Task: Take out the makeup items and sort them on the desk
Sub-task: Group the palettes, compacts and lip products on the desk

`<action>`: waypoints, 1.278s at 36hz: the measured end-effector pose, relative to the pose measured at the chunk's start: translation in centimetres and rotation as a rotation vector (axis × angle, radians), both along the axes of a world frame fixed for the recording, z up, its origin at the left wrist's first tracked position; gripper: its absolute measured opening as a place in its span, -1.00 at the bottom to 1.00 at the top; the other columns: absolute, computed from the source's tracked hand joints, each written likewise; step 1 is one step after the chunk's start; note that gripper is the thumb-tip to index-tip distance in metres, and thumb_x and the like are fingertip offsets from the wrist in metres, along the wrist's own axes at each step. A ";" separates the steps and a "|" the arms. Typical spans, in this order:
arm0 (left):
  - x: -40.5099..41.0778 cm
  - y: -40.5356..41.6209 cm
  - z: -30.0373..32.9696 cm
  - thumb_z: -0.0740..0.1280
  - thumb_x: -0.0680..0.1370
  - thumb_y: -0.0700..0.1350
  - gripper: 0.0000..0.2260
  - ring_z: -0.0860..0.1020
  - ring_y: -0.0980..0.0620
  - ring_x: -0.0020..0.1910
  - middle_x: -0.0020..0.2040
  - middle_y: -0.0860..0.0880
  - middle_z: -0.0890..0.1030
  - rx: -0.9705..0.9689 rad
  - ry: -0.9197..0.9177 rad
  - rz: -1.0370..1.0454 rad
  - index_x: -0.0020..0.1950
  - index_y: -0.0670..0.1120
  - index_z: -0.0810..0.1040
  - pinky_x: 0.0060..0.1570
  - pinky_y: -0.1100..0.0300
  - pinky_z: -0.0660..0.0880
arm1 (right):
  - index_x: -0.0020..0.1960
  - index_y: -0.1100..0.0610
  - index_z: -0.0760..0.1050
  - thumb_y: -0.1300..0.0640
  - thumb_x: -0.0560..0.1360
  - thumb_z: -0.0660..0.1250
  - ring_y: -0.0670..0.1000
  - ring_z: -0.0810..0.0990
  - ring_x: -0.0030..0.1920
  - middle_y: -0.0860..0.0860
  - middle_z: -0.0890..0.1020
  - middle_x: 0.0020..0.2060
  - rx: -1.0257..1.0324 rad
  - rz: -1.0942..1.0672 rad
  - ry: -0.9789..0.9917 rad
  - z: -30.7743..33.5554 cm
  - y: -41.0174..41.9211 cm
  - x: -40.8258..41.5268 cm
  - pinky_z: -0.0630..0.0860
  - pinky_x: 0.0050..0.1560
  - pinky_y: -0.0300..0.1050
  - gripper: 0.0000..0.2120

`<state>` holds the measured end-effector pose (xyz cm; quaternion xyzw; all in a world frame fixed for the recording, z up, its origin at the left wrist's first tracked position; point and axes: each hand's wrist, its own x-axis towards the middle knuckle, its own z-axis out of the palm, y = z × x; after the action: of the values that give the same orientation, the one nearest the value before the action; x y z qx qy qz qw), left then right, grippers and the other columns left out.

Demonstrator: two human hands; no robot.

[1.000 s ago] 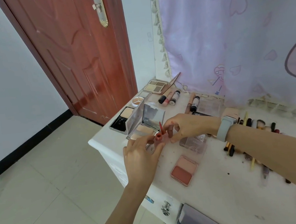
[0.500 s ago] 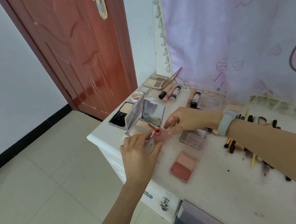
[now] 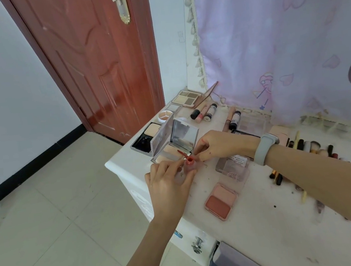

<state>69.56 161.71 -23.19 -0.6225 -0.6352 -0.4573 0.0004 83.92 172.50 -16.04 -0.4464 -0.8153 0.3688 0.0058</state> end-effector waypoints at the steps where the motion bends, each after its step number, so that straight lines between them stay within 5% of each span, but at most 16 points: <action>1: 0.0 0.0 0.0 0.28 0.40 0.21 -0.64 0.35 0.12 -0.15 -0.20 0.09 0.58 0.003 -0.001 0.000 -0.03 0.00 0.68 -0.12 0.26 0.19 | 0.04 0.13 0.63 0.00 0.49 0.37 -0.06 0.60 -0.01 -0.03 0.66 -0.07 -0.005 0.013 -0.013 0.0 0.0 0.0 0.51 0.07 -0.16 -0.76; 6: -0.2 -0.1 0.0 0.30 0.40 0.21 -0.66 0.34 0.13 -0.14 -0.20 0.10 0.58 0.017 -0.020 0.001 -0.03 0.02 0.68 -0.11 0.30 0.14 | 0.05 0.18 0.61 0.00 0.50 0.34 0.08 0.59 0.06 0.11 0.65 0.00 0.011 0.046 -0.064 -0.1 -0.1 -0.4 0.51 0.13 0.01 -0.72; 10: -0.3 -0.4 0.0 0.30 0.41 0.21 -0.66 0.35 0.13 -0.15 -0.21 0.10 0.57 0.028 -0.035 -0.008 -0.02 0.02 0.67 -0.11 0.28 0.17 | 0.01 0.22 0.61 0.04 0.50 0.33 0.13 0.58 0.04 0.17 0.64 0.00 -0.019 0.039 -0.083 0.1 -0.1 -0.4 0.51 0.06 -0.04 -0.75; 15: -0.6 -0.6 -0.2 0.32 0.40 0.18 -0.68 0.37 0.12 -0.13 -0.20 0.11 0.57 0.039 -0.052 -0.004 -0.01 0.02 0.67 -0.07 0.28 0.19 | -0.12 0.41 0.51 0.10 0.46 0.31 0.04 0.35 -0.24 0.14 0.42 -0.30 -0.086 0.030 -0.128 0.2 0.0 -1.0 0.32 -0.23 -0.13 -0.68; 18: -0.8 -0.8 -0.3 0.32 0.40 0.18 -0.68 0.38 0.12 -0.13 -0.19 0.11 0.57 0.035 -0.064 -0.005 0.00 0.03 0.67 -0.05 0.28 0.20 | -0.34 0.24 0.37 0.12 0.44 0.31 -0.01 0.23 -0.39 0.06 0.31 -0.43 -0.116 0.035 -0.169 0.3 0.1 -1.3 0.19 -0.39 -0.19 -0.73; 24: -1.1 -1.0 -0.5 0.31 0.40 0.18 -0.68 0.37 0.14 -0.12 -0.17 0.12 0.58 0.010 -0.084 -0.013 0.00 0.04 0.67 0.04 0.40 0.18 | -0.42 0.13 0.33 0.13 0.41 0.37 -0.04 0.24 -0.45 0.02 0.34 -0.48 -0.183 0.012 -0.149 0.6 0.4 -1.3 0.20 -0.38 -0.21 -0.69; 29: -1.1 -0.9 -0.5 0.31 0.40 0.19 -0.68 0.38 0.15 -0.10 -0.17 0.12 0.59 -0.002 -0.091 -0.010 -0.01 0.04 0.67 0.04 0.41 0.17 | -0.38 0.11 0.43 0.10 0.42 0.39 -0.07 0.28 -0.42 -0.02 0.36 -0.45 -0.195 -0.007 -0.043 1.1 0.2 -0.4 0.22 -0.40 -0.27 -0.75; 33: -1.0 -0.8 -0.4 0.30 0.40 0.19 -0.69 0.36 0.19 -0.09 -0.14 0.15 0.61 0.000 -0.099 -0.012 -0.02 0.04 0.67 0.08 0.44 0.15 | -0.11 0.16 0.57 -0.01 0.48 0.36 -0.09 0.34 -0.36 -0.03 0.44 -0.36 -0.215 -0.032 0.088 1.9 -0.1 0.8 0.32 -0.32 -0.29 -0.78; 43: -0.9 -0.7 -0.3 0.30 0.40 0.20 -0.68 0.36 0.23 -0.09 -0.12 0.19 0.61 -0.011 -0.137 -0.011 -0.03 0.04 0.66 0.06 0.45 0.15 | 0.15 0.13 0.52 0.12 0.55 0.29 -0.17 0.45 -0.29 -0.07 0.55 -0.24 -0.245 -0.037 0.199 1.3 -0.5 1.9 0.43 -0.23 -0.34 -0.80; 46: -0.8 -0.8 -0.3 0.29 0.41 0.19 -0.68 0.38 0.23 -0.09 -0.11 0.18 0.63 -0.011 -0.129 -0.013 -0.02 0.04 0.66 0.04 0.45 0.15 | 0.13 0.01 0.52 0.09 0.53 0.32 -0.16 0.51 -0.16 -0.04 0.61 -0.05 -0.171 0.014 0.156 1.2 -0.8 1.8 0.42 -0.13 -0.36 -0.81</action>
<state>68.75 160.92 -23.45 -0.5959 -0.6321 -0.4931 -0.0470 85.73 171.71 -14.81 -0.4097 -0.7811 0.4704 0.0286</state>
